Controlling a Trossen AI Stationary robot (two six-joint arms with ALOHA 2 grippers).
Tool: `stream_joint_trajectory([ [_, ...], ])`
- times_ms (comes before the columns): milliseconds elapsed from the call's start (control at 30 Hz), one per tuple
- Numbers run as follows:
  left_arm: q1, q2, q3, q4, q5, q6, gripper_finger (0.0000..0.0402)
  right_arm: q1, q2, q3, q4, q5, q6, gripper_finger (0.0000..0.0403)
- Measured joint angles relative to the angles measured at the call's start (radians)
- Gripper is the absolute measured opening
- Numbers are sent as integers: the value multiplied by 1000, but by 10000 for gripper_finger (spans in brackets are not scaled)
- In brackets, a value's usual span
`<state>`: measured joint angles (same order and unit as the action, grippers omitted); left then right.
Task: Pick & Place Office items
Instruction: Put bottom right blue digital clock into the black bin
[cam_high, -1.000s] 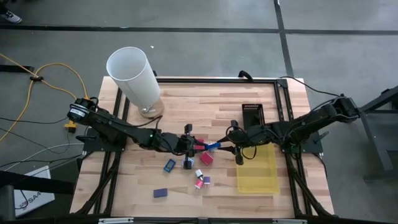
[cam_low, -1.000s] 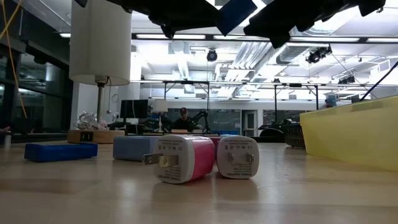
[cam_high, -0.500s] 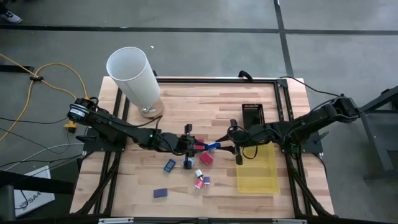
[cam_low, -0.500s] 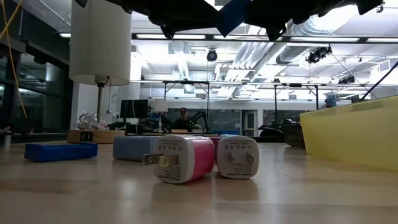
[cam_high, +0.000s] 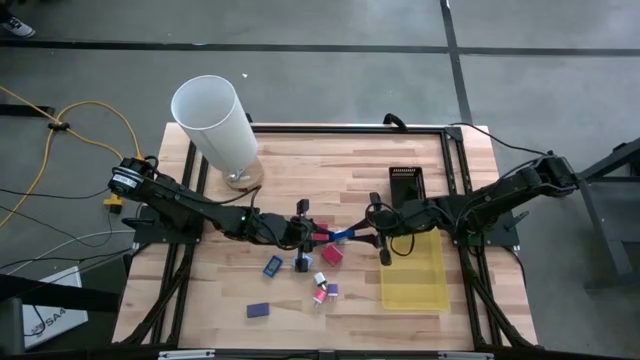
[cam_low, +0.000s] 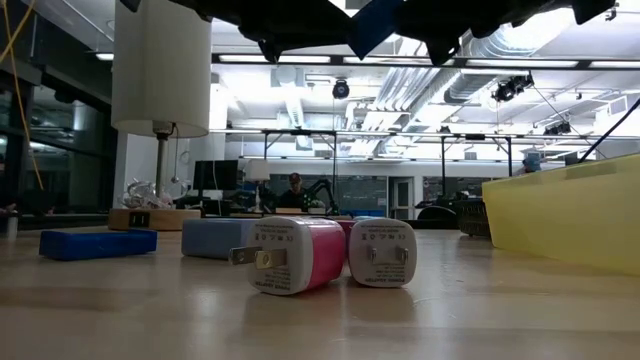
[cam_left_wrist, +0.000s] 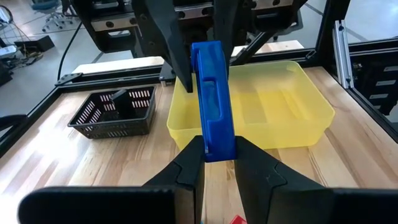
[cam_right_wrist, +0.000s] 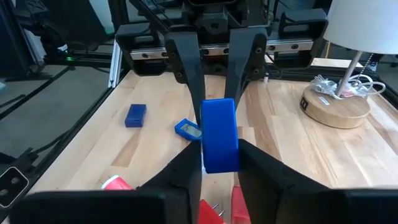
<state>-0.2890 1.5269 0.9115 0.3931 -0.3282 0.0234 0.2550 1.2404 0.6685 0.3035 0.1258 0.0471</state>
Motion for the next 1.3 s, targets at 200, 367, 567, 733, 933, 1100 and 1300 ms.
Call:
stream_joint_trajectory([
  [200,-1,0,0,0,2,1,62,0,0,0,0,-23,0,56],
  [367,-1,0,0,0,1,0,62,0,0,0,0,-25,0,59],
  [567,0,0,0,1,1,0,74,0,0,0,0,-25,0,54],
  [733,-3,0,0,4,-1,-1,89,0,0,0,-1,-25,0,53],
  [933,-4,0,0,9,0,-13,112,0,0,0,-3,-25,0,52],
  [1100,-4,0,0,17,35,-17,127,0,0,0,-3,-27,0,52],
  [1300,-4,0,0,31,42,-17,129,0,0,0,-33,-25,30,51],
])
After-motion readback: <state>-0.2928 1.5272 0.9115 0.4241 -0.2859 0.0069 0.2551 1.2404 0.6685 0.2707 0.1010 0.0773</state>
